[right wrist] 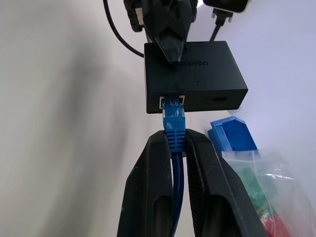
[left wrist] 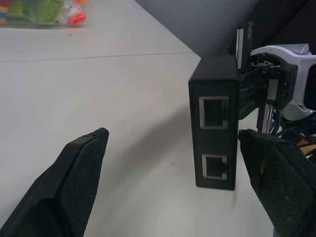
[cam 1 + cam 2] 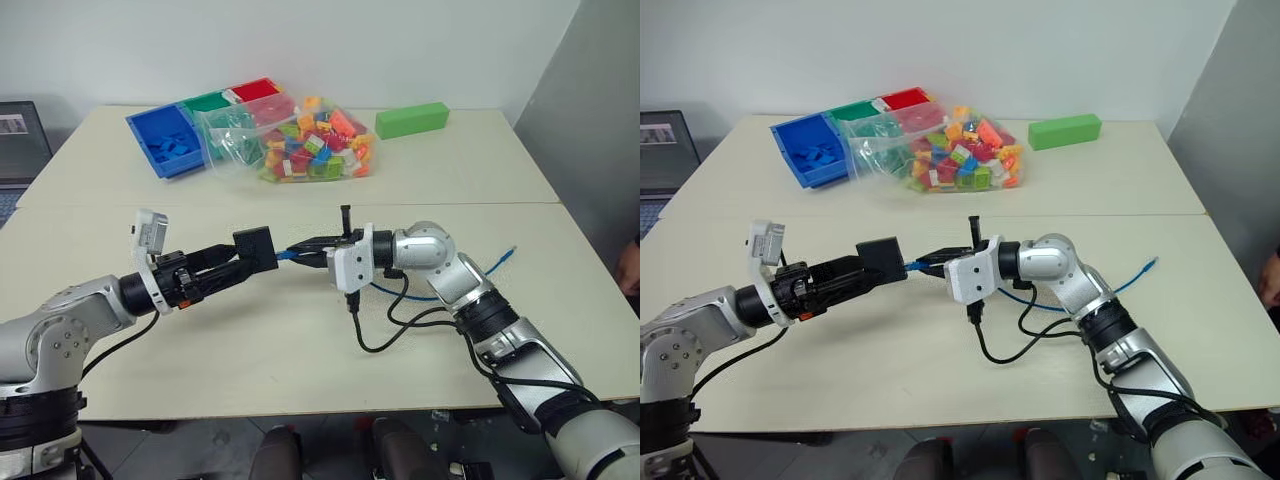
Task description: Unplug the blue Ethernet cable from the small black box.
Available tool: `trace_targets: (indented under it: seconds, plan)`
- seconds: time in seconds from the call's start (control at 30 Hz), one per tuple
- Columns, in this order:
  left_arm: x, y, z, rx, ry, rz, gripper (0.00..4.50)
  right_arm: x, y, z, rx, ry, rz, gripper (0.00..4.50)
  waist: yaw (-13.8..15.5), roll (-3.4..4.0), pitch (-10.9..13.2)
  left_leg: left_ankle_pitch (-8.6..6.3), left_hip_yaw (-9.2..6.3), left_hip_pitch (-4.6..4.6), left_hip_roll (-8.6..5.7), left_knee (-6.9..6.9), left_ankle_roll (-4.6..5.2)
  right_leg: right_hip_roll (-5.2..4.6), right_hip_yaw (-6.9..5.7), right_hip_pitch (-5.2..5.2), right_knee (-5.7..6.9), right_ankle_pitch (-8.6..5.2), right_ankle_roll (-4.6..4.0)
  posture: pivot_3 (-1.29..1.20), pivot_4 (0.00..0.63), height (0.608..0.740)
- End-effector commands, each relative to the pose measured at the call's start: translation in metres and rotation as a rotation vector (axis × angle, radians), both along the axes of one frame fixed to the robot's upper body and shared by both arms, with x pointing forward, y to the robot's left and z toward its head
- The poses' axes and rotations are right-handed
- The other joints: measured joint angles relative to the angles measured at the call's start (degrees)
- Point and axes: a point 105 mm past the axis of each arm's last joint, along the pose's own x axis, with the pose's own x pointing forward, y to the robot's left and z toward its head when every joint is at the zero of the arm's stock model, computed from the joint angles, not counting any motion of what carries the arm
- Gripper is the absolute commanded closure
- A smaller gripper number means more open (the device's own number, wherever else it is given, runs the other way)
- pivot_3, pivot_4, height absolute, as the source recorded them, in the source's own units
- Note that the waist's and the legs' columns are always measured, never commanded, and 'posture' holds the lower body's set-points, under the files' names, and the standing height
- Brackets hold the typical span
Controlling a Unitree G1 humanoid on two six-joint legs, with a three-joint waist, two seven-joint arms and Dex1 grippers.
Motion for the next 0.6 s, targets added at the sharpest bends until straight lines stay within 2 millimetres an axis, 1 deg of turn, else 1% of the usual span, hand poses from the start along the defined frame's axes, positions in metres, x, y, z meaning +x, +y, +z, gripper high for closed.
trace_targets:
  seconds: [0.03,0.1,0.23,0.27,0.3,0.47,0.6]
  plan:
    - [-0.004,-0.011,0.013,-0.037,-0.053,-0.064,0.00,-0.009,0.001,0.018,0.048,-0.025,0.035,4.38,0.0,0.00,0.0,0.00,0.00,0.00,0.00,0.00,0.00,0.00,0.00,0.00,0.00,0.00,0.00,0.00,0.150,0.740]
    - [-0.005,-0.013,0.016,-0.060,-0.062,-0.080,0.00,-0.010,0.001,0.020,0.053,-0.022,0.038,4.38,0.0,0.00,0.0,0.00,-0.02,0.01,0.01,0.00,0.00,0.00,-0.01,0.00,0.01,0.00,0.00,0.00,0.150,0.740]
    - [-0.006,-0.015,0.017,-0.070,-0.067,-0.099,0.66,-0.013,0.001,0.022,0.055,-0.023,0.047,4.38,0.0,0.00,0.0,0.00,-0.01,0.01,0.00,0.00,0.00,0.00,-0.01,0.00,0.01,0.00,0.00,0.00,0.150,0.740]
    - [-0.007,-0.016,0.018,-0.076,-0.066,-0.103,1.02,-0.014,0.001,0.023,0.056,-0.024,0.049,4.38,0.0,0.00,0.0,0.00,-0.01,0.01,0.00,0.00,0.00,0.00,0.00,0.00,0.01,0.00,0.00,0.00,0.150,0.740]
    - [-0.007,-0.016,0.018,-0.080,-0.066,-0.106,1.24,-0.014,0.001,0.023,0.056,-0.026,0.051,4.38,0.1,0.00,0.0,0.00,-0.01,0.00,0.00,0.00,0.00,0.00,0.00,0.00,0.01,0.00,0.00,0.00,0.150,0.740]
    - [-0.008,-0.018,0.017,-0.091,-0.061,-0.117,2.26,-0.018,0.002,0.023,0.055,-0.030,0.063,4.38,0.1,0.00,0.0,0.00,-0.01,0.01,0.00,0.01,0.00,0.00,0.00,0.00,0.00,0.00,0.00,0.00,0.150,0.740]
    - [-0.009,-0.019,0.016,-0.091,-0.056,-0.120,2.97,-0.020,0.002,0.023,0.055,-0.036,0.067,4.38,0.1,0.00,0.0,0.00,0.00,0.00,0.00,0.01,0.00,0.00,0.01,0.00,0.00,0.00,0.00,0.00,0.150,0.740]
